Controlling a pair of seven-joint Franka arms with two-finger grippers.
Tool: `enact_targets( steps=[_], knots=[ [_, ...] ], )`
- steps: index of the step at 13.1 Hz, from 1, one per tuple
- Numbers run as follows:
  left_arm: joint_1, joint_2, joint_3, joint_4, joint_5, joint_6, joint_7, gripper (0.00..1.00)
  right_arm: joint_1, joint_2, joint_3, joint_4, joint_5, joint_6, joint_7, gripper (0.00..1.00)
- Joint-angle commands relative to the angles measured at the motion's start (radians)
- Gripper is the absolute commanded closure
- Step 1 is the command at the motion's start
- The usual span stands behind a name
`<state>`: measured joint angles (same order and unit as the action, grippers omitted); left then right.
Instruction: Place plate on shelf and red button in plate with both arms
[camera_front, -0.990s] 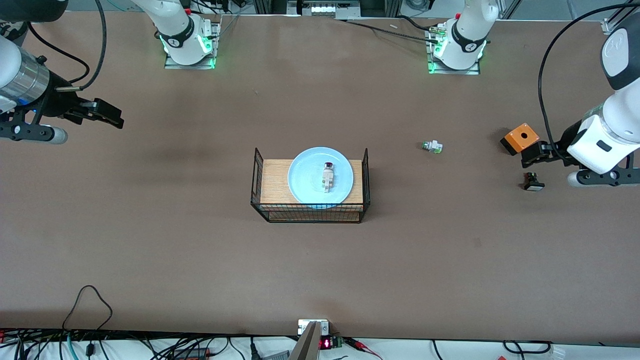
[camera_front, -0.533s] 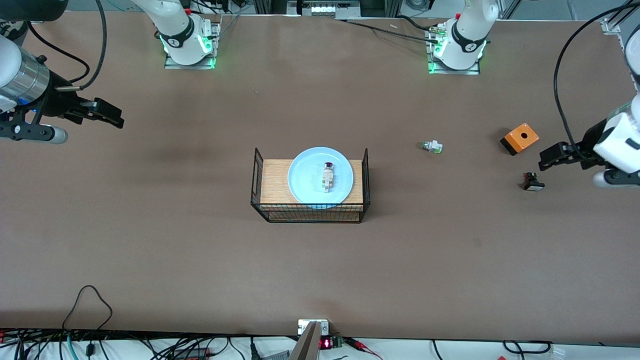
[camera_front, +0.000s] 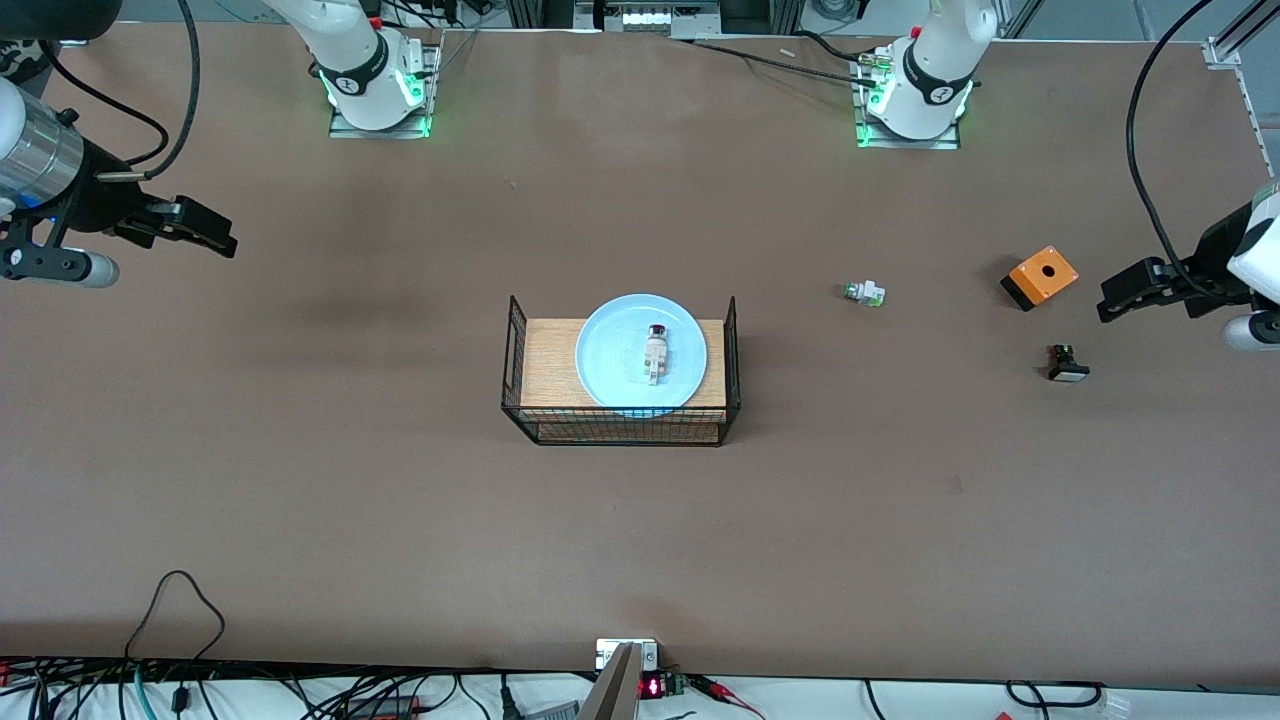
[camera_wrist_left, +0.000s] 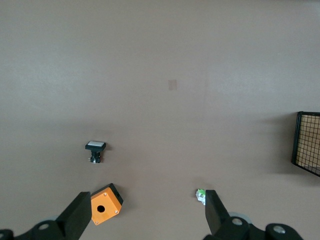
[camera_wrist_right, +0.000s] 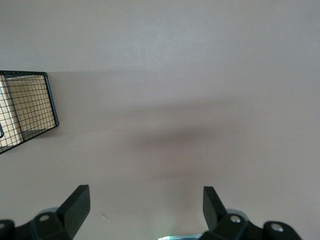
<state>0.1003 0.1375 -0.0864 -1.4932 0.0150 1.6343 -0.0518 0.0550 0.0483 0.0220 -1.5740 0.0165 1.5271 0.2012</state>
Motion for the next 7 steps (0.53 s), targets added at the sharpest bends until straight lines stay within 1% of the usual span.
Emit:
enact_targets(
  steps=[1,4,7],
  knots=[
    [0.006,-0.030,-0.009,0.007,-0.015,-0.025,0.015,0.00,-0.033,0.005,-0.004,0.028,-0.013,-0.022,-0.003,0.00],
    [0.006,-0.039,-0.004,0.007,-0.020,-0.040,0.015,0.00,-0.031,0.005,-0.004,0.054,-0.050,-0.022,-0.005,0.00],
    [0.007,-0.039,-0.001,0.007,-0.020,-0.042,0.015,0.00,-0.024,0.028,0.000,0.054,-0.049,-0.022,-0.009,0.00]
  ],
)
